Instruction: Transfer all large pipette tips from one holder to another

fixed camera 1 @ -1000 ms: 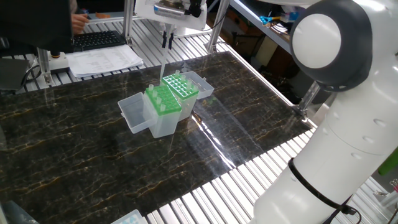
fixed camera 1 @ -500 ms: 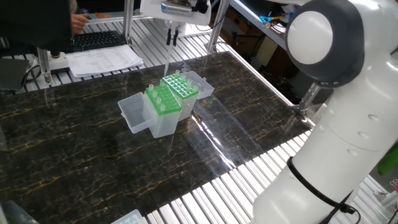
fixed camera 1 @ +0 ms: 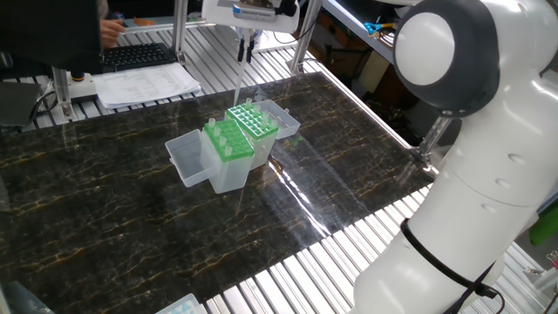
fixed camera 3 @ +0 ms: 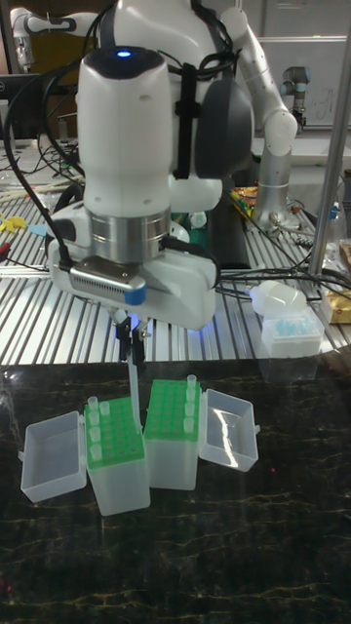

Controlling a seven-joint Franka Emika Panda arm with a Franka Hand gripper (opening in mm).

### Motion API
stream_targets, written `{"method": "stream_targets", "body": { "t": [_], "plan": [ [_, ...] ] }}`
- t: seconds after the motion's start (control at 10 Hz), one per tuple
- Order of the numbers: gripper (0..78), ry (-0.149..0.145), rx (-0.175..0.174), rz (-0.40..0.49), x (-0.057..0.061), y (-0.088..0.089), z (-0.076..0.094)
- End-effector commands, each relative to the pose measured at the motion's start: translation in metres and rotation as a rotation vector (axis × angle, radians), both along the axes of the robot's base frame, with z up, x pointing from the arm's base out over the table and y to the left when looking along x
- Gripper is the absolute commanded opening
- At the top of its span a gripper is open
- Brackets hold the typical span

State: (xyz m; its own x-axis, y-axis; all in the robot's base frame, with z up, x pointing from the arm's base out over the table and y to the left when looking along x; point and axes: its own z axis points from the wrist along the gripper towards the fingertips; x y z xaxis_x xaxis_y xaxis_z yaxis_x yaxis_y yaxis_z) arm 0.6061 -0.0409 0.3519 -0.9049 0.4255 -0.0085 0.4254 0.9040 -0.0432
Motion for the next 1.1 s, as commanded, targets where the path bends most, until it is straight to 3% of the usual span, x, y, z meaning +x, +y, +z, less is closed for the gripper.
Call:
{"method": "stream_targets", "body": {
  "t": [0.1, 1.1],
  "plan": [
    [1.2, -0.002, -0.007, 0.031, 0.003, -0.006, 0.0],
    [1.2, -0.006, -0.006, 0.068, -0.001, -0.019, -0.007]
  ]
}}
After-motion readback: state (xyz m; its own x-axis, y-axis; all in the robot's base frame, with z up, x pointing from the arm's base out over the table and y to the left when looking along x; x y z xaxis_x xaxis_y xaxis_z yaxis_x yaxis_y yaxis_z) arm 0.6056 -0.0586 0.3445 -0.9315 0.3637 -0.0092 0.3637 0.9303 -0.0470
